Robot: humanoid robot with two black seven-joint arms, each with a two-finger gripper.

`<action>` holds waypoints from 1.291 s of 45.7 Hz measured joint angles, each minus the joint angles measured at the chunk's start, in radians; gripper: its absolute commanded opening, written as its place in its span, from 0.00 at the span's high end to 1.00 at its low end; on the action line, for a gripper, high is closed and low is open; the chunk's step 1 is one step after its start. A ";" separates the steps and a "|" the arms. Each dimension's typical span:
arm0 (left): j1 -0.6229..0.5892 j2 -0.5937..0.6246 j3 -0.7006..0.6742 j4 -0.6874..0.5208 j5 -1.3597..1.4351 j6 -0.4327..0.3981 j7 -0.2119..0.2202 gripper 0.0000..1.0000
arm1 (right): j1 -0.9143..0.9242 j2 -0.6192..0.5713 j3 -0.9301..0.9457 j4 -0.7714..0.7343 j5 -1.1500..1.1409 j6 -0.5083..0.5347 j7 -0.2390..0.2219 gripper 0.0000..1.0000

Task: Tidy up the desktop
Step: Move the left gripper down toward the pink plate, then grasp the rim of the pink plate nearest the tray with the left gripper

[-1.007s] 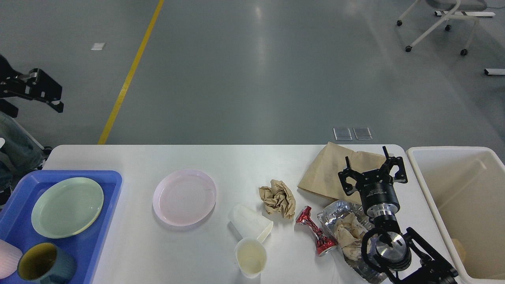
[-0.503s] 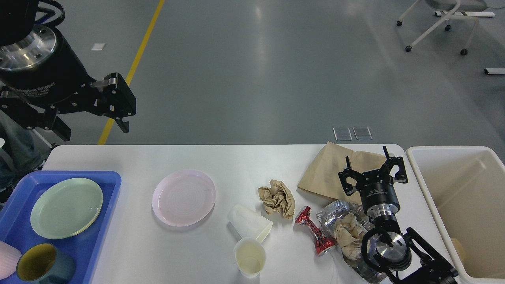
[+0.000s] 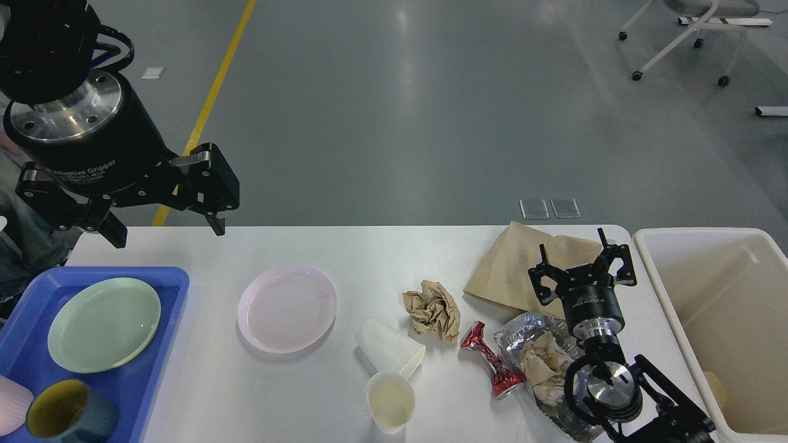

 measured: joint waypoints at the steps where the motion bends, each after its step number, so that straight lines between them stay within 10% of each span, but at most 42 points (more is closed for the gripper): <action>1: 0.001 0.002 0.000 0.002 0.000 0.003 0.000 0.04 | 0.000 0.000 0.000 0.000 0.000 0.000 0.000 0.00; 12: 0.163 0.034 -0.048 0.070 0.014 0.067 0.001 0.04 | 0.000 0.000 0.000 0.001 0.000 0.000 0.000 0.00; 24: 0.468 0.107 -0.115 0.155 0.105 0.322 -0.014 0.04 | 0.000 0.000 0.000 0.001 0.000 0.000 0.000 0.00; 40: 0.853 0.183 -0.158 0.249 0.081 0.594 -0.204 0.06 | 0.000 0.001 0.000 0.001 0.000 0.000 0.000 0.00; 50: 1.095 0.185 -0.244 0.331 -0.050 0.903 -0.182 0.06 | 0.000 0.001 0.000 0.001 0.000 -0.001 0.000 0.00; 59: 1.242 0.181 -0.366 0.430 -0.107 0.951 -0.090 0.06 | 0.000 0.001 0.000 0.001 0.000 -0.001 0.000 0.00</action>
